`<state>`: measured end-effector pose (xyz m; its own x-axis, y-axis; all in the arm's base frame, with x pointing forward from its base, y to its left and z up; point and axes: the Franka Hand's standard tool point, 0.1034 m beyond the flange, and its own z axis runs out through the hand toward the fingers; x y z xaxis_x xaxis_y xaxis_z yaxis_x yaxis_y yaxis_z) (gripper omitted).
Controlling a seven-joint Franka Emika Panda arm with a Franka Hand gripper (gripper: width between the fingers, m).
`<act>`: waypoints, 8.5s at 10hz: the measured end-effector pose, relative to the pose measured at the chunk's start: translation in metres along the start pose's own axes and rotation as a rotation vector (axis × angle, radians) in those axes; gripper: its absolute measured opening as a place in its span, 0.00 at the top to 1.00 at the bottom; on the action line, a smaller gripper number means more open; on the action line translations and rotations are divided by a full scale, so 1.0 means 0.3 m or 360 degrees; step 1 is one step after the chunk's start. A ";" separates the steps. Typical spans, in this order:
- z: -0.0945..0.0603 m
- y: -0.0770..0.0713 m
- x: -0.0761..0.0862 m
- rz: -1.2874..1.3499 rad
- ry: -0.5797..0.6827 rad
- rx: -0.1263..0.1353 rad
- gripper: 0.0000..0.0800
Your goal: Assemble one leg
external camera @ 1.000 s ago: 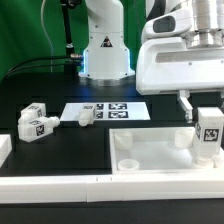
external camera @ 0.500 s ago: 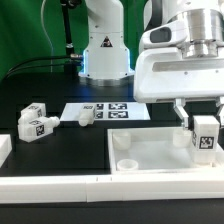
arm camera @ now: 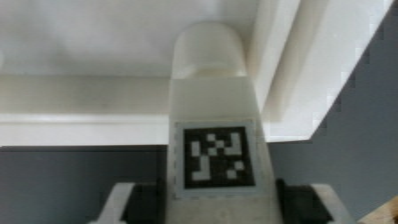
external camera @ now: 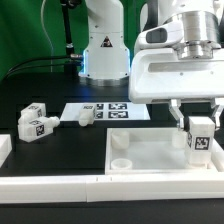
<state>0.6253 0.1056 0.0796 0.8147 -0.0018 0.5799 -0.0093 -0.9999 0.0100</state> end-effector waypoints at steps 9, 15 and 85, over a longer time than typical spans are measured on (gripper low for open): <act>0.017 0.017 0.016 0.0066 -0.0706 -0.0017 0.19; 0.022 0.005 0.024 0.0101 -0.0881 -0.0033 0.52; 0.058 -0.059 0.005 0.2404 -0.0727 -0.0448 0.37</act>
Offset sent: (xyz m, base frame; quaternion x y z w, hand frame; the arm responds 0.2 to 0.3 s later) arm 0.0086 -0.0082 0.0132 -0.0018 -0.0992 -0.0071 0.9950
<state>0.6368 0.1229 0.0662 0.0565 -0.9949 -0.0831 -0.9882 -0.0438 -0.1468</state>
